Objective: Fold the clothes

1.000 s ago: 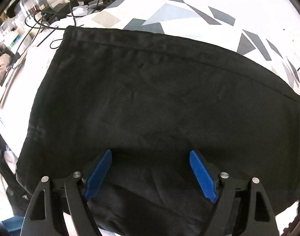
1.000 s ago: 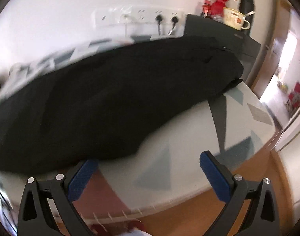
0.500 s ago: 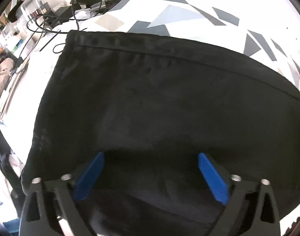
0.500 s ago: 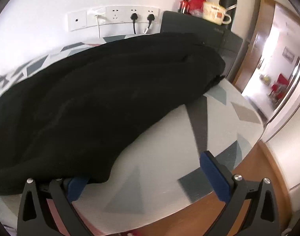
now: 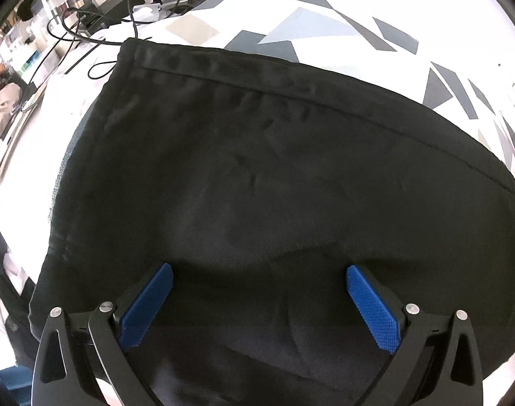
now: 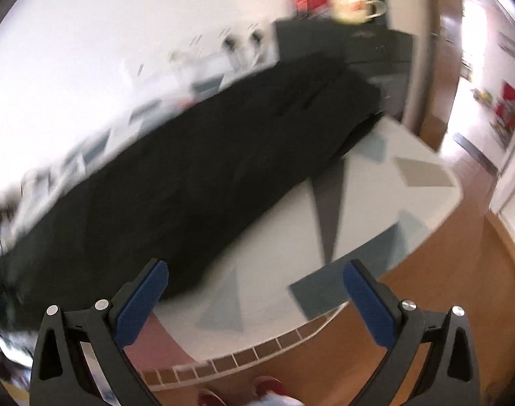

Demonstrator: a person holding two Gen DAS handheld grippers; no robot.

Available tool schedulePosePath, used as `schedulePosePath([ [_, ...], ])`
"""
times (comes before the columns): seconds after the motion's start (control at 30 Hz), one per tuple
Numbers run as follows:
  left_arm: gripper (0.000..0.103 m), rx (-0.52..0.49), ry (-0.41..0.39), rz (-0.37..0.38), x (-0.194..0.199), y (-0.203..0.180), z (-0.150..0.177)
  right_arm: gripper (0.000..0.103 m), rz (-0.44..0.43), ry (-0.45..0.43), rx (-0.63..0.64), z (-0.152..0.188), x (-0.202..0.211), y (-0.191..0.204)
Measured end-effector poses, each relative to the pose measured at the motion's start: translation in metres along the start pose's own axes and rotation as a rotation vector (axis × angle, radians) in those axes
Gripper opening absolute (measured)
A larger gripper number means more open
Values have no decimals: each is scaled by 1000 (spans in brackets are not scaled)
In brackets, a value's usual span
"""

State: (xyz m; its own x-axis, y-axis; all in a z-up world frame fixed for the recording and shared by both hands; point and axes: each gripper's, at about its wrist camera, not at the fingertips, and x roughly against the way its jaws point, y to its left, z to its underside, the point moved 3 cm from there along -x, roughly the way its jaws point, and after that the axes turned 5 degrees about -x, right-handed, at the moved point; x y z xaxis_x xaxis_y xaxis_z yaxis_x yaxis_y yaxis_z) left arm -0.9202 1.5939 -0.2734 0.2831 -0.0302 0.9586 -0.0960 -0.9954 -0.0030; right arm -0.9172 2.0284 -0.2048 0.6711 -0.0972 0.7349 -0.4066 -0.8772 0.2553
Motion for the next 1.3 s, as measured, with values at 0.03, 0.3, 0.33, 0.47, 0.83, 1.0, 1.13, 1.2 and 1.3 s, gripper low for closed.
schedulePosePath([
  [0.03, 103, 6, 3, 1, 2, -2, 4, 103, -14, -25, -23, -6, 7, -1],
  [0.3, 99, 94, -137, 138, 63, 9, 55, 103, -188, -36, 174, -29, 9, 84],
  [0.33, 99, 134, -152, 161, 73, 18, 67, 103, -215, -24, 202, -28, 5, 98],
  [0.47, 99, 315, -176, 218, 101, 76, 120, 103, -343, 83, 353, -3, -16, 165],
  [0.83, 98, 714, -258, 399, 116, 193, 178, 103, -517, 336, 666, 83, -48, 284],
  [1.0, 98, 696, -324, 331, 126, 203, 206, 103, -515, 374, 695, 88, -47, 292],
  [1.13, 98, 705, -336, 367, 109, 204, 187, 103, -493, 398, 684, 83, -54, 295],
  [1.2, 98, 733, -340, 385, 105, 206, 188, 103, -485, 406, 677, 80, -57, 298],
  [1.3, 98, 753, -344, 413, 96, 219, 176, 103, -475, 405, 695, 81, -58, 303],
])
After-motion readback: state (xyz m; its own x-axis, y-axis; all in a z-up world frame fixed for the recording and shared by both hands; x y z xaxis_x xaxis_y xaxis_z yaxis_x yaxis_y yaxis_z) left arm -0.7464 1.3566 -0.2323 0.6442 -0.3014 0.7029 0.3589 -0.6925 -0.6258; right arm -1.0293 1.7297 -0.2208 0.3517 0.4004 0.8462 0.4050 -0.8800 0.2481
